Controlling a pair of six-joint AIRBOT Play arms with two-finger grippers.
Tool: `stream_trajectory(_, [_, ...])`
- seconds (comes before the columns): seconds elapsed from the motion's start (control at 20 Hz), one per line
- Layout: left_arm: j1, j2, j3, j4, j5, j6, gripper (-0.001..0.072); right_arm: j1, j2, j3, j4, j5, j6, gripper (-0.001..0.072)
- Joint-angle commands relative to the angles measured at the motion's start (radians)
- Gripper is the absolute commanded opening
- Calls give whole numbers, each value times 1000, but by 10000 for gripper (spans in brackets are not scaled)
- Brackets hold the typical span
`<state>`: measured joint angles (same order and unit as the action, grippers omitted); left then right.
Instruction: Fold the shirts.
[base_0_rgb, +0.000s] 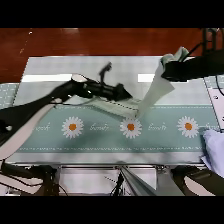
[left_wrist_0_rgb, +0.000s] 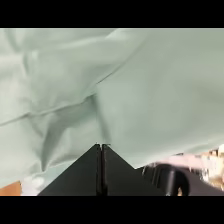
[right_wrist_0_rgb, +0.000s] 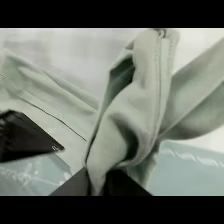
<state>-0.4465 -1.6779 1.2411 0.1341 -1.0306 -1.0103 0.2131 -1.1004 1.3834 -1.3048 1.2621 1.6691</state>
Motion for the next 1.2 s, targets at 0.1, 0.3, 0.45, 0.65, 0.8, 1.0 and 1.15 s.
stream_trajectory(0.1, [380,280,1,8,-100,31,23,203,-121,1,27,-320,45,31])
stream_trajectory(0.3, [668,476,1,8,-189,30,24,322,-278,1,101,-523,58,31])
stream_trajectory(0.45, [808,570,0,8,-326,30,24,399,-412,1,163,-626,58,31])
stream_trajectory(0.65, [834,648,0,30,-395,31,24,484,-559,1,272,-743,58,34])
stream_trajectory(0.8, [815,668,0,137,-395,30,25,520,-603,1,384,-883,57,451])
stream_trajectory(1.0, [813,663,0,192,-395,30,25,456,-538,1,378,-928,53,475])
stream_trajectory(1.15, [814,662,0,193,-391,31,25,323,-409,1,254,-718,48,474])
